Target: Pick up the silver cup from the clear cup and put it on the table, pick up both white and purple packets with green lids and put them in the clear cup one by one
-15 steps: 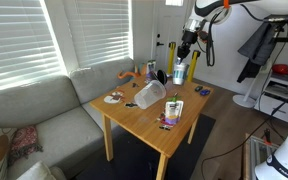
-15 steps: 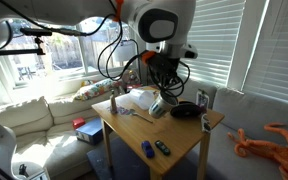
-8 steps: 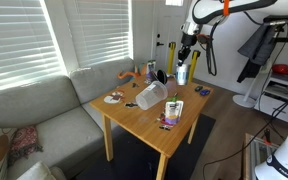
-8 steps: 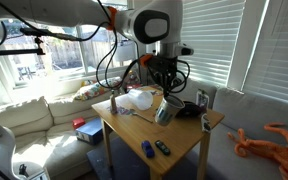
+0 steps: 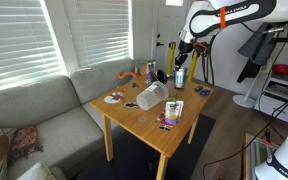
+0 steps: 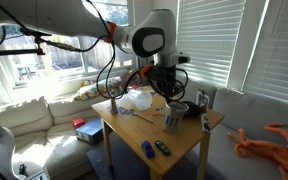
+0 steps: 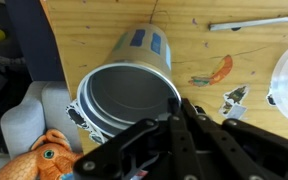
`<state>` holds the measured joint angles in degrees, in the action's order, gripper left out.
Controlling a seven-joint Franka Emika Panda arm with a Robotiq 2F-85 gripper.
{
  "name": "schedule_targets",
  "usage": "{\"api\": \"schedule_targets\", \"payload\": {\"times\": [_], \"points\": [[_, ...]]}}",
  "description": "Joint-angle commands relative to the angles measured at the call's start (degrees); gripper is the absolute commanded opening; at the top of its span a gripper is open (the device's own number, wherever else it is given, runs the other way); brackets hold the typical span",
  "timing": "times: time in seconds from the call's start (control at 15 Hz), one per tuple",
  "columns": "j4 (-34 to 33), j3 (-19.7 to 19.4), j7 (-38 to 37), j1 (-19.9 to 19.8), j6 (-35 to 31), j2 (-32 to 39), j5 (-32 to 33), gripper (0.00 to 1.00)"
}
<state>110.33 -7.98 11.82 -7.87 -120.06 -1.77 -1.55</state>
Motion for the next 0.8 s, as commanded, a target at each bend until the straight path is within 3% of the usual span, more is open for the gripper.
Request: {"api": "schedule_targets", "payload": {"times": [0.0,0.4,0.6,0.73], "points": [[3.71,0.6,-2.92,0.56,-5.54,-2.3,0.72,0.32],[3.16,2.19,-3.43,2.55,-6.76,-6.5,-2.14,0.73],[2.08,2.26,-0.98,5.13,-4.96,-6.55,-14.1,0.93],[1.93,2.01,-0.14,6.46,-4.44,-5.4,-21.35,1.0]]}}
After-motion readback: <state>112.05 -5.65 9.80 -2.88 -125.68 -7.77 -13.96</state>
